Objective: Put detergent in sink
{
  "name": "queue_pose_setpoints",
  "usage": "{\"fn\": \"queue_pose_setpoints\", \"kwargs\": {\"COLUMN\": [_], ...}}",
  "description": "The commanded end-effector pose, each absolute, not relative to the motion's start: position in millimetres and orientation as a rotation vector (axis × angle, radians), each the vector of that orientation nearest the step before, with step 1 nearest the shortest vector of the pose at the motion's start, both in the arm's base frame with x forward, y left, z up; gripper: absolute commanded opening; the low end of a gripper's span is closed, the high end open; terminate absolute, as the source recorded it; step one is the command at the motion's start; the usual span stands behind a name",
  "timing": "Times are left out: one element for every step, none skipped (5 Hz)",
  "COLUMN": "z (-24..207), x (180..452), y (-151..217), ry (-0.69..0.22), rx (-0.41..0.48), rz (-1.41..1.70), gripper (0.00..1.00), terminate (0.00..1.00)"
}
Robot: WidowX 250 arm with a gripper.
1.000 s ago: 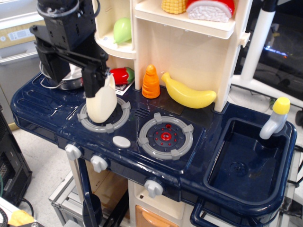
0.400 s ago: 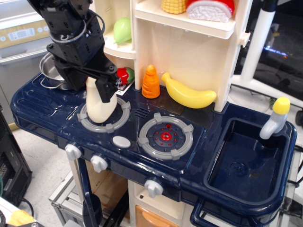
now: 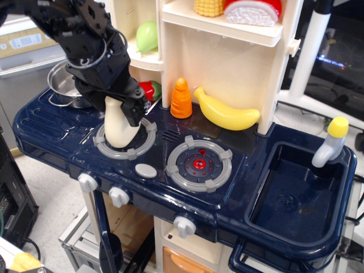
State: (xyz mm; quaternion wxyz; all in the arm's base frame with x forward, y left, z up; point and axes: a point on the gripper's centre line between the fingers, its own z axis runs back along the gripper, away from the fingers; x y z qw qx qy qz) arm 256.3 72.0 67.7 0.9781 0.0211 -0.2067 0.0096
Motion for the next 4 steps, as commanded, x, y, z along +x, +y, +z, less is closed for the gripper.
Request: {"fn": "queue_pose_setpoints", "kwargs": {"z": [78.7, 91.7, 112.9, 117.4], "x": [262.3, 263.7, 265.0, 264.9], "y": [63.0, 36.9, -8.7, -50.0], "ry": [-0.522, -0.464, -0.37, -0.326], "rx": [0.085, 0.044, -0.029, -0.134], "rz": [0.082, 0.115, 0.15, 0.214], "gripper": [0.0, 0.0, 0.0, 0.0], "terminate": [0.0, 0.0, 0.0, 0.0]}}
